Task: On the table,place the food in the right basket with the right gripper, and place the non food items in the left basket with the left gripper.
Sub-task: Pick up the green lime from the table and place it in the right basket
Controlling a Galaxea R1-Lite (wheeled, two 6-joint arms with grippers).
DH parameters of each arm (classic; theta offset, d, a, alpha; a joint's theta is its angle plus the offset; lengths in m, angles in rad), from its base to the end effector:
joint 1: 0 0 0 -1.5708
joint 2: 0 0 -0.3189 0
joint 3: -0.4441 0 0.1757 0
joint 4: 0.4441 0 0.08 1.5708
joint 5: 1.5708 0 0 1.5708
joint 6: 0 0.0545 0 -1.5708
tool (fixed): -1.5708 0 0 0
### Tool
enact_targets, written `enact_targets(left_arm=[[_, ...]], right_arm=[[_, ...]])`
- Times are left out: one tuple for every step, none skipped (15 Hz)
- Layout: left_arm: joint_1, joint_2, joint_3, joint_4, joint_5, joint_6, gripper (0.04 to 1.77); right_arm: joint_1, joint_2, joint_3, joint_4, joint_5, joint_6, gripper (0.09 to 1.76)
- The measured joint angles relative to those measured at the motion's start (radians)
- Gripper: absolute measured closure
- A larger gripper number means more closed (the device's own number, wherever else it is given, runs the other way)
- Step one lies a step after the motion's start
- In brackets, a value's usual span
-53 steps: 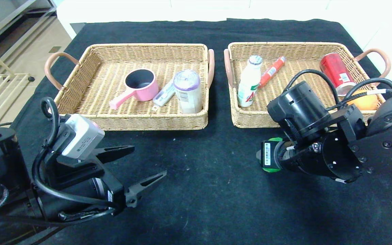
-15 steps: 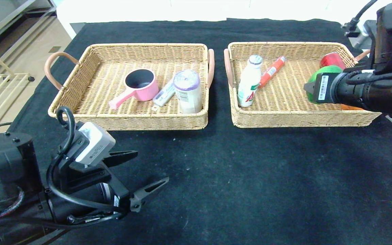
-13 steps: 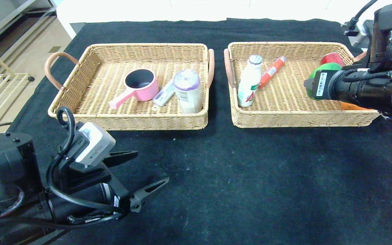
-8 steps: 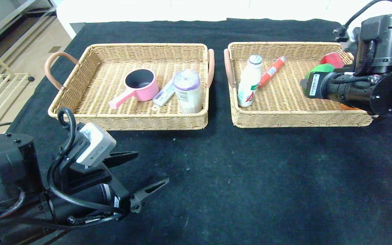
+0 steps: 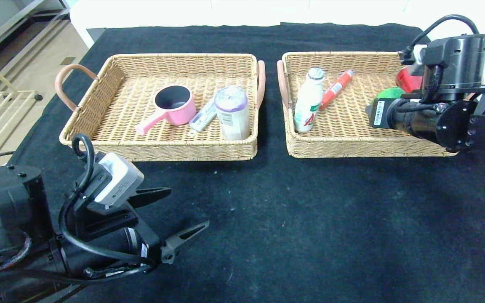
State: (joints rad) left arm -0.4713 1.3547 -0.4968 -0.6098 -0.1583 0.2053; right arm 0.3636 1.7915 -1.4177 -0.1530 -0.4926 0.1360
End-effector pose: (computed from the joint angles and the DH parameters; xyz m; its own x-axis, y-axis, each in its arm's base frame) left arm 0.1941 -0.1085 0.2080 0.7813 -0.5751 -0.2425 0.6169 0.7707 0.1597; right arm 0.3550 0.1075 0.2955 0.9717 -0.1363 -0.1930 0.1446 0.9890 0.0297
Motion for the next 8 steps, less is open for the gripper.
enact_targets(left_arm=[[0.0,0.0,0.0,0.0,0.0,0.0,0.09],[0.0,0.0,0.0,0.0,0.0,0.0,0.09],[0.0,0.0,0.0,0.0,0.0,0.001,0.09],[0.0,0.0,0.0,0.0,0.0,0.0,0.09],[0.0,0.0,0.0,0.0,0.0,0.0,0.09],[0.0,0.0,0.0,0.0,0.0,0.0,0.09],[0.0,0.0,0.0,0.0,0.0,0.001,0.09],[0.0,0.001,0.0,0.0,0.0,0.001,0.09]], right_arm=[[0.0,0.001,0.0,0.0,0.0,0.0,0.76],[0.001,0.001,0.0,-0.001,0.0,0.0,0.76],[0.003,0.001,0.002,0.0,-0.001,0.0,0.76],[0.005,0.001,0.004,-0.004,-0.001,0.0,0.76],[0.005,0.001,0.006,-0.013,-0.001,0.0,0.76],[0.005,0.001,0.009,-0.022,0.0,0.0,0.76],[0.005,0.001,0.011,-0.024,0.0,0.0,0.76],[0.005,0.002,0.011,-0.024,-0.001,-0.001,0.76]])
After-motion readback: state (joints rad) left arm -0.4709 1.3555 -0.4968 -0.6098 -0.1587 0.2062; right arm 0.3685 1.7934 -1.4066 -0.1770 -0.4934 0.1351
